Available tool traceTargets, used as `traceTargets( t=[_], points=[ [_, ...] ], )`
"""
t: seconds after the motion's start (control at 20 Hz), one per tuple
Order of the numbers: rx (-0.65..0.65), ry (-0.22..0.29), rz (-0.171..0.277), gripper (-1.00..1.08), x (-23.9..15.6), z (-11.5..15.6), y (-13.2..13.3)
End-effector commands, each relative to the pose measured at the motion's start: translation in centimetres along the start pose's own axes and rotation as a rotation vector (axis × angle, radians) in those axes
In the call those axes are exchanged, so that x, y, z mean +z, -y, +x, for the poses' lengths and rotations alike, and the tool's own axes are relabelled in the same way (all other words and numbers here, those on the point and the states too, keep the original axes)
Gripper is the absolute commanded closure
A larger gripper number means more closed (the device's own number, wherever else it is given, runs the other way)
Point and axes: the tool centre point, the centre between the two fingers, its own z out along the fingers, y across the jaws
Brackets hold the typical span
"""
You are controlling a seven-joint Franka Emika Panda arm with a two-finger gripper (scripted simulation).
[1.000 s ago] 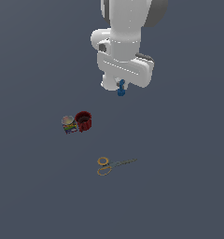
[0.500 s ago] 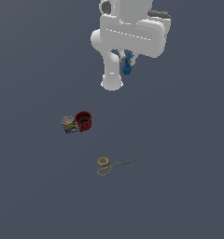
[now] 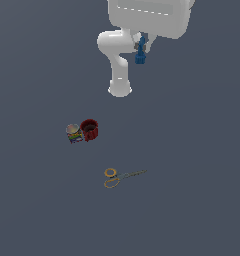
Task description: Pick up a designated object from a clutter of objects.
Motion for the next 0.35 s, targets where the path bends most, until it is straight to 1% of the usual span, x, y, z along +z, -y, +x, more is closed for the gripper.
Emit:
traceTargets(
  t=[0.0,0.3],
  points=[
    [0.000,0.001,-0.001,1.08,-0.53,-0.06,0.07],
    [0.000,0.001,-0.001,1.08,-0.48,0.01,0.13]
  ],
)
